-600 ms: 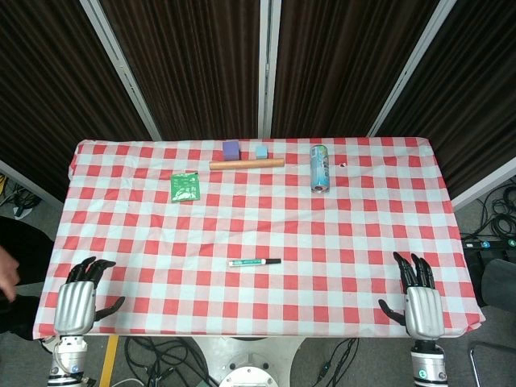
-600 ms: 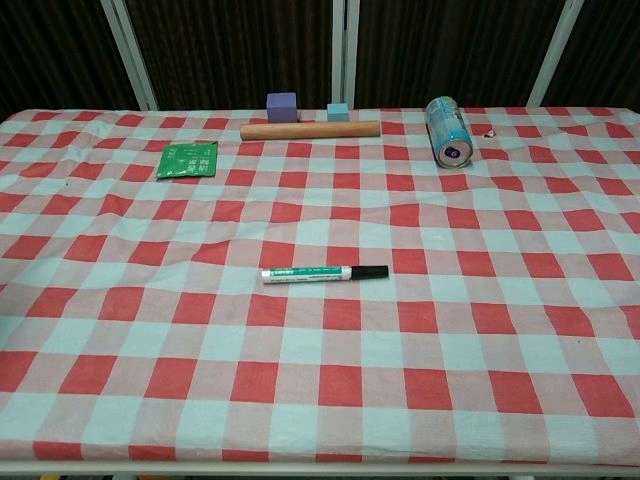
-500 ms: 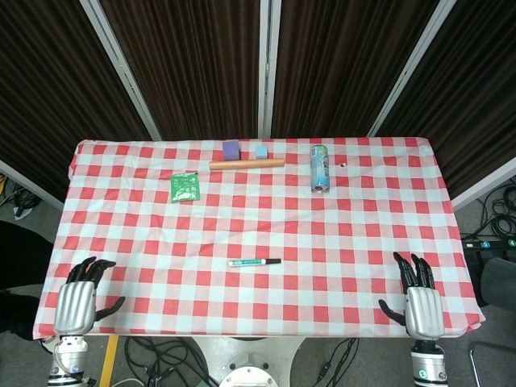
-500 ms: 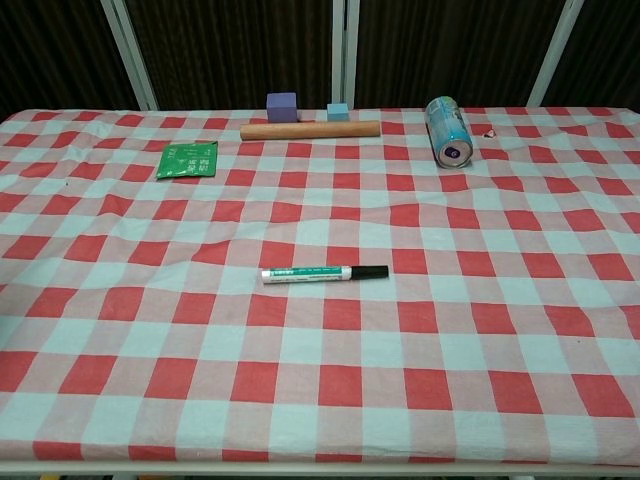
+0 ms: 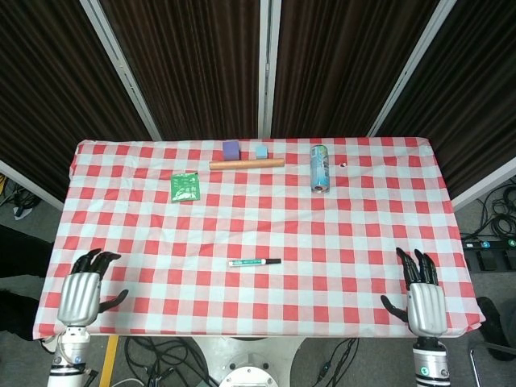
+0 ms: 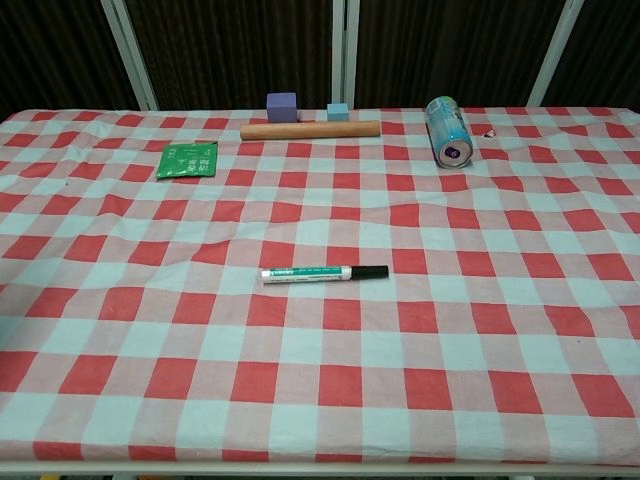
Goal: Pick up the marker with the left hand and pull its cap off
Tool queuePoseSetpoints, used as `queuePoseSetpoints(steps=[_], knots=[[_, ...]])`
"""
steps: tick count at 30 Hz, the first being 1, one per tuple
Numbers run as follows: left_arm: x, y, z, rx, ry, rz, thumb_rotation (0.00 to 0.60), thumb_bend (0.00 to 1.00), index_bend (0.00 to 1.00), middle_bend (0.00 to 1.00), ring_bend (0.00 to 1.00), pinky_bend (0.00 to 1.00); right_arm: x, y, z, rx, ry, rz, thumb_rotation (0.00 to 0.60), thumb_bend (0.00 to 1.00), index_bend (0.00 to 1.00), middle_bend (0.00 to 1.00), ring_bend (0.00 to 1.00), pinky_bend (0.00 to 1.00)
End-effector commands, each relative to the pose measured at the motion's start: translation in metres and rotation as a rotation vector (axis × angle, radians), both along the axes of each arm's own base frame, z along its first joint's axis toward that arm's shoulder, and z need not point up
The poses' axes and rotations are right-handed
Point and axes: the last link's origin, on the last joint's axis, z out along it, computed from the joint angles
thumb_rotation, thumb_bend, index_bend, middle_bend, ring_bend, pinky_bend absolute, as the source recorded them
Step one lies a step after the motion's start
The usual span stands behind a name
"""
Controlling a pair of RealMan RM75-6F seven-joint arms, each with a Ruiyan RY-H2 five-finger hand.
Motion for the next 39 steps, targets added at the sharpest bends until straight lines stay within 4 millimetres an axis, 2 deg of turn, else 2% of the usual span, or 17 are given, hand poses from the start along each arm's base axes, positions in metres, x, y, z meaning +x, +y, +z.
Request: queuePoseSetpoints(steps=[1,3,9,16,22,28,33,39], knots=[[0.013,0.016,0.000,-0.028,0.001,-0.016,0.600,0.14,0.28,0.27,0.16,0.22,0.008,-0.007,0.010,-0.006,0.043,0.021,0.600,0.03,0.09,0.18,0.00,0.01],[0.025,0.026,-0.002,-0.028,-0.004,-0.029,0.600,0.14,0.29,0.27,0.17,0.24,0.011,-0.010,0.016,-0.018,0.057,0.028,0.600,0.03,0.09,0.18,0.00,0.01],[0.082,0.058,-0.018,-0.050,-0.035,-0.085,0.600,0.16,0.33,0.35,0.29,0.35,0.016,-0.018,0.023,-0.015,0.064,0.022,0.600,0.03,0.09,0.18,0.00,0.01],[0.135,0.093,-0.065,-0.214,-0.034,-0.102,0.600,0.17,0.35,0.40,0.34,0.41,0.009,-0.022,0.023,0.007,0.062,-0.034,0.600,0.03,0.09,0.17,0.00,0.01],[0.173,0.100,-0.112,-0.319,0.017,-0.118,0.600,0.21,0.41,0.44,0.38,0.45,0.005,-0.022,0.027,-0.011,0.068,-0.058,0.600,0.03,0.09,0.16,0.00,0.01],[0.197,0.105,-0.146,-0.427,0.030,-0.041,0.600,0.21,0.43,0.47,0.40,0.46,0.004,-0.022,0.024,-0.001,0.065,-0.061,0.600,0.03,0.09,0.16,0.00,0.01],[0.206,0.111,-0.157,-0.460,0.029,0.009,0.600,0.22,0.43,0.47,0.41,0.46,0.005,-0.023,0.023,0.005,0.062,-0.058,0.600,0.03,0.09,0.16,0.00,0.01],[0.208,0.113,-0.168,-0.476,0.042,0.035,0.600,0.22,0.46,0.49,0.42,0.48,0.004,-0.024,0.021,0.009,0.061,-0.062,0.600,0.03,0.09,0.16,0.00,0.01]])
